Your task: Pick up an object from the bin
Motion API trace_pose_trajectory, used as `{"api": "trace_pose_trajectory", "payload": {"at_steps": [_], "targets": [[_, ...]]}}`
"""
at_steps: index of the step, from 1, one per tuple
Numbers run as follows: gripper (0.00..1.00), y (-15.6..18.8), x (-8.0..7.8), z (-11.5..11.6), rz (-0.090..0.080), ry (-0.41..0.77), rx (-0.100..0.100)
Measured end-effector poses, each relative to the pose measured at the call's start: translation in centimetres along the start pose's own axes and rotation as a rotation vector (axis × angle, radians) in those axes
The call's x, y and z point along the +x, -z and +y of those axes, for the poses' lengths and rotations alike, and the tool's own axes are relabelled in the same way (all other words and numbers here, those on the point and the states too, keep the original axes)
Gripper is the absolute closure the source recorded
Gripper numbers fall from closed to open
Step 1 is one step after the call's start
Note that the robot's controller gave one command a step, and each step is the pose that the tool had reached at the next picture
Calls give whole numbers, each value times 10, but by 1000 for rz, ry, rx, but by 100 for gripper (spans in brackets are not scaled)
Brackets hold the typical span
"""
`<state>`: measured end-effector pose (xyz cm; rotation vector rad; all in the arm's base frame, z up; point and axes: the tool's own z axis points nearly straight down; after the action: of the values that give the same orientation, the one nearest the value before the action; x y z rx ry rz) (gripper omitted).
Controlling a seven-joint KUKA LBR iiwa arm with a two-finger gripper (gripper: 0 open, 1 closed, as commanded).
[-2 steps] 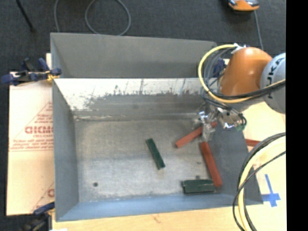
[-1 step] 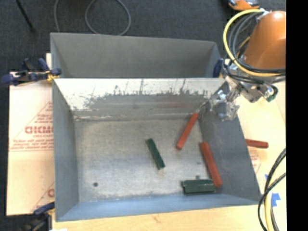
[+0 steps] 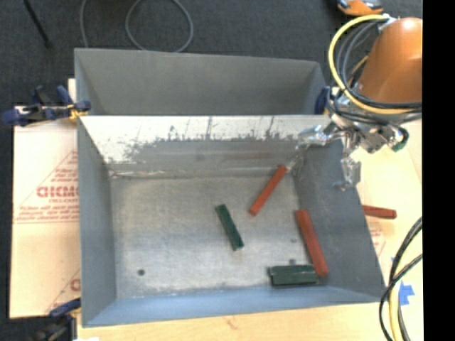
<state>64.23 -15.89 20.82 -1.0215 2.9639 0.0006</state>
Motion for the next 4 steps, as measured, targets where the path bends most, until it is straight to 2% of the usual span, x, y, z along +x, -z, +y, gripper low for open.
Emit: {"api": "trace_pose_trajectory", "payload": {"at_steps": [1,2,3,4], "targets": [[0,-22,36,68,6,-36,-5],[0,-106,-13,69,4,29,-5],[0,-136,-42,60,-2,154,8],[100,-135,-43,61,-5,150,5]]}}
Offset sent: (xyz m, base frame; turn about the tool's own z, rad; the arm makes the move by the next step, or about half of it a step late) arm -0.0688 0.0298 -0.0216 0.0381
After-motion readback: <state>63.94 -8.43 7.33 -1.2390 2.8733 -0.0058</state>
